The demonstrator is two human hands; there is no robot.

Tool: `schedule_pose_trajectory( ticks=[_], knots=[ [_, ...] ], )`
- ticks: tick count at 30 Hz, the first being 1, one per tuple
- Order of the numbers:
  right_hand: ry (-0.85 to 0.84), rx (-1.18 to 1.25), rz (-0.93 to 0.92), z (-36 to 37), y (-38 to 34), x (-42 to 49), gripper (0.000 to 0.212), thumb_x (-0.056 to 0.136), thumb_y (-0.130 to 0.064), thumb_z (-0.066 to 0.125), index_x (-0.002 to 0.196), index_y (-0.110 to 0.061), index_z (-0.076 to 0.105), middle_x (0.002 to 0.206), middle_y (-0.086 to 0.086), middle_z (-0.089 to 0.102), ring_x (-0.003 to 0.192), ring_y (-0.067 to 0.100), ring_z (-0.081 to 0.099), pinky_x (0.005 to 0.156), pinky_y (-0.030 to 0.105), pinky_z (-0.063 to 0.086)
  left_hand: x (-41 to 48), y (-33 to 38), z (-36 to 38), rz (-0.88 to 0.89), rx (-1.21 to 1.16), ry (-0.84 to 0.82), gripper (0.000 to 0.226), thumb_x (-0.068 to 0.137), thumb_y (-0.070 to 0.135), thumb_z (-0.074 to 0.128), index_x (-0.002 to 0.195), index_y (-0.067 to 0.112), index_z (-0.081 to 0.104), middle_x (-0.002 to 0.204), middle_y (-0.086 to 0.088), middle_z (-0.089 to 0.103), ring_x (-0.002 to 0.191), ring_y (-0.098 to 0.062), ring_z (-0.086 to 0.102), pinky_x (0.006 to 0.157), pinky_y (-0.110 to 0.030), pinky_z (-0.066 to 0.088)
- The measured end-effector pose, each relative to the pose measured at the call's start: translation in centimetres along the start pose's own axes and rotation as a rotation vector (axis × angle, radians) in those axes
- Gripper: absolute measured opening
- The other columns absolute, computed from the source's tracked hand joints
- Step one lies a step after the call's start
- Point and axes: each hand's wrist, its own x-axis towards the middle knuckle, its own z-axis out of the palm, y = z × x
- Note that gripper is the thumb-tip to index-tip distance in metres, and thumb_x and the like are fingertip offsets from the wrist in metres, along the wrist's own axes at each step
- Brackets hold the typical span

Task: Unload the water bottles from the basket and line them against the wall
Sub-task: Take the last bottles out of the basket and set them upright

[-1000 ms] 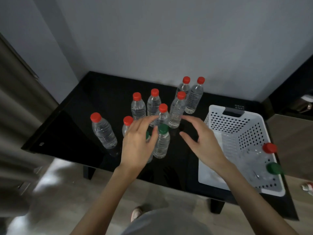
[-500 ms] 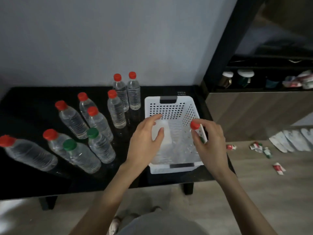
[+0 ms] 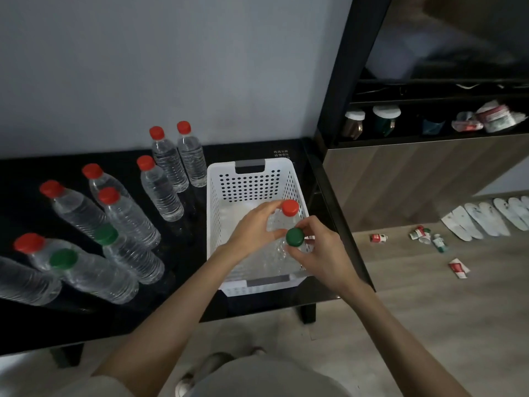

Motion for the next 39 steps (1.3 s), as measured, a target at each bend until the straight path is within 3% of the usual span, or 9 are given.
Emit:
schedule_pose_trajectory(
  ticks=[5, 9, 13, 17, 20, 23, 28, 32, 39],
  knots=[
    [-0.015, -0.030, -0.014, -0.5, 0.4, 0.5, 0.035, 0.077, -0.027, 0.079, 0.097, -0.026, 0.051, 0.097, -0.016, 0.063, 0.090, 0.004, 0.064, 0.079, 0.015, 0.053, 1.1, 0.5, 0.2, -0.077, -0.196, -0.082, 0.065, 0.078, 0.024, 0.079, 0.136, 0.021, 0.049, 0.135, 0.005, 0.055, 0.117, -0.010, 0.048, 0.095, -0.026, 0.039],
    [-0.018, -0.028, -0.016, -0.5, 0.7, 0.7, 0.036, 0.075, -0.027, 0.080, 0.096, -0.025, 0.052, 0.093, -0.014, 0.064, 0.086, 0.006, 0.064, 0.078, 0.019, 0.056, 1.6, 0.5, 0.4, -0.077, -0.171, -0.127, 0.063, 0.080, 0.020, 0.078, 0.136, 0.018, 0.049, 0.128, 0.007, 0.056, 0.113, -0.008, 0.049, 0.098, -0.024, 0.039],
    [-0.032, -0.016, -0.043, -0.4, 0.9, 1.0, 0.035, 0.076, -0.027, 0.079, 0.097, -0.024, 0.051, 0.095, -0.012, 0.064, 0.088, 0.008, 0.064, 0.079, 0.027, 0.059, 1.1, 0.3, 0.7, -0.151, -0.333, -0.064, 0.045, 0.086, -0.002, 0.067, 0.126, 0.014, 0.054, 0.108, 0.011, 0.059, 0.092, -0.002, 0.058, 0.076, -0.015, 0.054],
    [-0.004, 0.002, -0.046, 0.1, 1.2, 1.1, 0.031, 0.079, -0.028, 0.075, 0.097, -0.024, 0.050, 0.097, -0.009, 0.061, 0.089, 0.013, 0.062, 0.077, 0.033, 0.058, 0.4, -1.2, 0.4, -0.153, -0.246, 0.009, 0.042, 0.081, 0.019, 0.077, 0.116, 0.025, 0.055, 0.111, 0.009, 0.062, 0.103, -0.010, 0.059, 0.095, -0.027, 0.048],
    [0.034, -0.065, -0.101, 1.0, 1.3, 1.2, 0.027, 0.085, -0.030, 0.069, 0.101, -0.021, 0.049, 0.102, -0.007, 0.056, 0.092, 0.011, 0.058, 0.079, 0.034, 0.056, -0.4, -2.3, 0.0, -0.214, -0.308, 0.108, 0.040, 0.081, 0.023, 0.076, 0.115, 0.023, 0.055, 0.113, 0.006, 0.062, 0.106, -0.015, 0.058, 0.099, -0.033, 0.045],
    [-0.059, -0.121, -0.103, 1.7, 1.3, 1.4, 0.024, 0.093, -0.034, 0.060, 0.106, -0.024, 0.042, 0.114, -0.004, 0.056, 0.099, 0.014, 0.058, 0.084, 0.036, 0.056, -1.1, -3.1, -0.1, -0.275, -0.324, 0.185, 0.041, 0.084, 0.023, 0.073, 0.119, 0.019, 0.053, 0.116, 0.002, 0.061, 0.103, -0.015, 0.057, 0.097, -0.031, 0.044],
    [-0.142, -0.119, -0.101, 2.2, 1.2, 2.0, 0.045, 0.087, -0.032, 0.070, 0.111, -0.027, 0.033, 0.111, -0.004, 0.056, 0.094, 0.016, 0.061, 0.080, 0.036, 0.056, -0.2, -3.7, -0.1, -0.334, -0.349, 0.153, 0.053, 0.082, 0.033, 0.075, 0.126, 0.020, 0.050, 0.125, 0.001, 0.060, 0.116, -0.020, 0.056, 0.102, -0.036, 0.043],
    [-0.189, -0.069, -0.044, 2.3, 1.2, 2.6, 0.073, 0.073, -0.021, 0.084, 0.123, -0.030, 0.031, 0.120, -0.003, 0.057, 0.105, 0.015, 0.059, 0.088, 0.029, 0.052, 0.7, -3.3, 1.0, -0.396, -0.382, 0.208, 0.073, 0.072, 0.037, 0.083, 0.130, 0.021, 0.043, 0.129, -0.001, 0.059, 0.122, -0.022, 0.054, 0.108, -0.044, 0.039],
    [-0.153, -0.102, 0.046, 2.8, 0.9, 3.4, 0.069, 0.079, -0.024, 0.078, 0.133, -0.015, 0.036, 0.130, 0.004, 0.054, 0.119, 0.019, 0.054, 0.091, 0.022, 0.040, 1.2, -2.7, 1.5, -0.406, -0.394, 0.289, 0.069, 0.069, 0.026, 0.086, 0.126, 0.018, 0.047, 0.124, -0.004, 0.062, 0.120, -0.025, 0.056, 0.107, -0.045, 0.040]
  ],
)
